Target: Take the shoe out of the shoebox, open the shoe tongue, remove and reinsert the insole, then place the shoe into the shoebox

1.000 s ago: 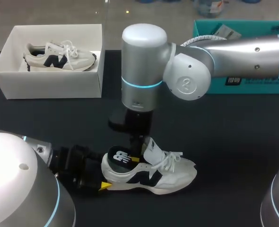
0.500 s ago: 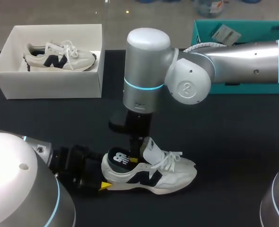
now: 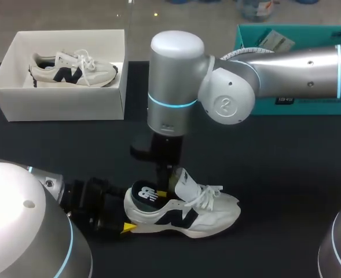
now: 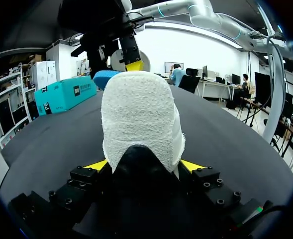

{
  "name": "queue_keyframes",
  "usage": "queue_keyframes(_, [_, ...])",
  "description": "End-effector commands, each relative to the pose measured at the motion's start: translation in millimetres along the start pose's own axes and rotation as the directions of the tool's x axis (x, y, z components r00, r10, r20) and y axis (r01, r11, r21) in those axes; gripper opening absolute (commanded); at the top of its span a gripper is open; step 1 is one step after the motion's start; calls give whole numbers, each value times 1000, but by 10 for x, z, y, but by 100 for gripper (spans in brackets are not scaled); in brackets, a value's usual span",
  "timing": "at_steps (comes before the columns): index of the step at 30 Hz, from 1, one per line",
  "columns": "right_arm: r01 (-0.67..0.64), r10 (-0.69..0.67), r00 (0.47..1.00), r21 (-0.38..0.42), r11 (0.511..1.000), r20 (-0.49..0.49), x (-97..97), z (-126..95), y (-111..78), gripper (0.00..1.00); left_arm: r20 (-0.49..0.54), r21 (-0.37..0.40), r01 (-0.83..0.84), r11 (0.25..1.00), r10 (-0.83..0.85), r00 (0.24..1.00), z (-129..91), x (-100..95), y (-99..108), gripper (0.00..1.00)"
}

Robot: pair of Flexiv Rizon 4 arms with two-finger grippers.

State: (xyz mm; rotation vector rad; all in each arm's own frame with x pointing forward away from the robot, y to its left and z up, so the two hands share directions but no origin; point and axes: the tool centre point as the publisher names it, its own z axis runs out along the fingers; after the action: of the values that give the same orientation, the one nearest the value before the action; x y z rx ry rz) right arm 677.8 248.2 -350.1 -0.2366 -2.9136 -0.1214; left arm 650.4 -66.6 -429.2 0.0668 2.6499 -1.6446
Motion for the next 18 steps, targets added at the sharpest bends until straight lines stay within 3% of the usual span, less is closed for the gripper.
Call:
queue_keyframes(1, [3, -3, 1000, 5, 1000, 1, -26, -2, 25, 38, 0, -2, 0, 1000, 0, 1000, 20, -11, 62, 0])
queue_keyframes(18, [51, -53, 998, -73, 996, -31, -2, 148, 108, 42, 0, -2, 0, 1000, 0, 1000, 20, -11, 62, 0])
